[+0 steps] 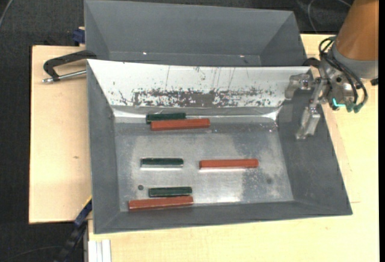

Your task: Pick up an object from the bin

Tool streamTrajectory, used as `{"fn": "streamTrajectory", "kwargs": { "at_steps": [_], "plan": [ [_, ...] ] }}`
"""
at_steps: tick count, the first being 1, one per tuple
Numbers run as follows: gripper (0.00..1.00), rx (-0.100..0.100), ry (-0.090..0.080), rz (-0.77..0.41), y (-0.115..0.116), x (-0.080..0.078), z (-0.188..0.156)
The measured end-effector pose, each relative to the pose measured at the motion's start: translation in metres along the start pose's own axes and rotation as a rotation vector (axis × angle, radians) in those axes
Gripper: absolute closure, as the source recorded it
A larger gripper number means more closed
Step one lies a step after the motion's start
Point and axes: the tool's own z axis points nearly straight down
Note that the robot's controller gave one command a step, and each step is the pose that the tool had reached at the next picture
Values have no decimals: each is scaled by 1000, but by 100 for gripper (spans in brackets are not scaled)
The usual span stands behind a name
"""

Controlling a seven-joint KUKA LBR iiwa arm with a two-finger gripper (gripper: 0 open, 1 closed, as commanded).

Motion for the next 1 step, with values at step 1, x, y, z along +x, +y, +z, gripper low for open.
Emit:
{"fn": "streamTrajectory", "kwargs": {
  "at_steps": [1],
  "plan": [
    [0,-2,0,-210,86,1,137]
  ]
}}
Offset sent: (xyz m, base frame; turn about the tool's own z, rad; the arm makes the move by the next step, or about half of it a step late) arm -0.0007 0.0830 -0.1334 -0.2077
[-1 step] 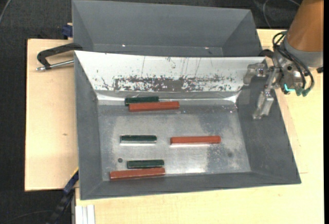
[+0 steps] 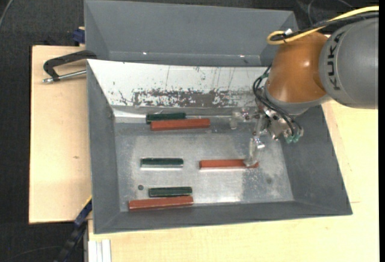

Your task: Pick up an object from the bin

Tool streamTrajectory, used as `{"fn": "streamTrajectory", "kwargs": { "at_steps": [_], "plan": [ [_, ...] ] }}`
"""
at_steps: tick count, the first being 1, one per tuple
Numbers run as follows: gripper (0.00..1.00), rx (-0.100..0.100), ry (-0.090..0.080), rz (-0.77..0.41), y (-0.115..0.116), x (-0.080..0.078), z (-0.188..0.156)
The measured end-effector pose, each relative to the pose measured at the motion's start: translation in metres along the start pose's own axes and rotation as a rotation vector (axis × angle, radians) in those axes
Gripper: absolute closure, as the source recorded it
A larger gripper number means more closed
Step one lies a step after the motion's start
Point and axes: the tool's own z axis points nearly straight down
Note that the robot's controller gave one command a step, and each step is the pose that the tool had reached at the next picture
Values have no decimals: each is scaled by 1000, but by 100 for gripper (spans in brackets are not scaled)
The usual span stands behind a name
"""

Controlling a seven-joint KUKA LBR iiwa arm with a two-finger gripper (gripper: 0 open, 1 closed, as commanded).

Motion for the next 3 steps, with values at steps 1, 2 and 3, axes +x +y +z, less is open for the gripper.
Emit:
{"fn": "streamTrajectory", "kwargs": {
  "at_steps": [1,2,3],
  "plan": [
    [0,3,-1,-151,30,47,18],
    [100,5,-5,-151,29,45,17],
    [100,10,-20,-115,37,49,-158]
  ]
}}
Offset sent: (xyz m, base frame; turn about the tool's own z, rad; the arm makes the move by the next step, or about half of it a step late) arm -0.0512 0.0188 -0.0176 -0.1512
